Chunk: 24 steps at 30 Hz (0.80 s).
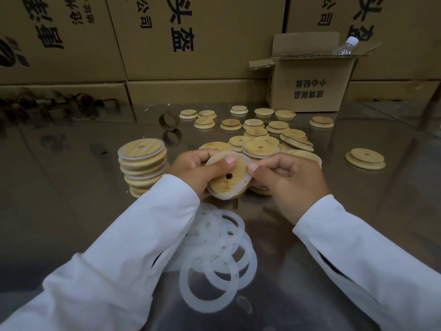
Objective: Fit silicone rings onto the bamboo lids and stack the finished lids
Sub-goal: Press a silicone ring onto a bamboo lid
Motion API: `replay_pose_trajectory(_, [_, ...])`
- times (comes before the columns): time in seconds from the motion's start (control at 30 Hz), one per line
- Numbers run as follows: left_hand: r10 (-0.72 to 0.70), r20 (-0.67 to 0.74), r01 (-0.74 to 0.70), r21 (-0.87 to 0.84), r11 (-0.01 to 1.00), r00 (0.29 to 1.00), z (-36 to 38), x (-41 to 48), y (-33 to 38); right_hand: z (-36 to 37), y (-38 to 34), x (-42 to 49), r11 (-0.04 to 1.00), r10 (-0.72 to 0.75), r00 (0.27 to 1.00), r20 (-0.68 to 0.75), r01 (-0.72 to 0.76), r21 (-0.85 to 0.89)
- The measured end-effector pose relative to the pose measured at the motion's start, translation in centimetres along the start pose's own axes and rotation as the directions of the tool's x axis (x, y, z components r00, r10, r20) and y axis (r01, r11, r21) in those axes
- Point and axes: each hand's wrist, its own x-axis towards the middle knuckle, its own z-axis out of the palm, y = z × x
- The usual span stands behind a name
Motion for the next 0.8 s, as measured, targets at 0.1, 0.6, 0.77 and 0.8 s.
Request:
replay_pose_trajectory(0.1, [-0.028,-0.007,0.028,-0.036,0.999,1.000,0.0,0.0,0.1,0.0,-0.3,0.2,0.967,0.185,0.976,0.111,-0.201,0.156])
replay_pose_trajectory(0.6, [0.018,-0.004,-0.018,-0.193,0.981,1.000,0.3,-1.1,1.2,-0.5,-0.9,-0.4,0.999,-0.031,0.995,0.091,0.035,-0.039])
replay_pose_trajectory(0.77, [-0.016,-0.016,0.010,-0.302,0.953,1.000,0.5,-1.0,1.3,-0.3,-1.3,-0.4,0.997,-0.075,0.991,0.113,0.078,-0.022])
replay_pose_trajectory(0.8, [-0.015,-0.019,0.008,-0.313,0.950,1.000,0.5,-1.0,1.3,-0.3,-1.4,-0.4,0.997,-0.080,0.989,0.121,0.082,-0.015])
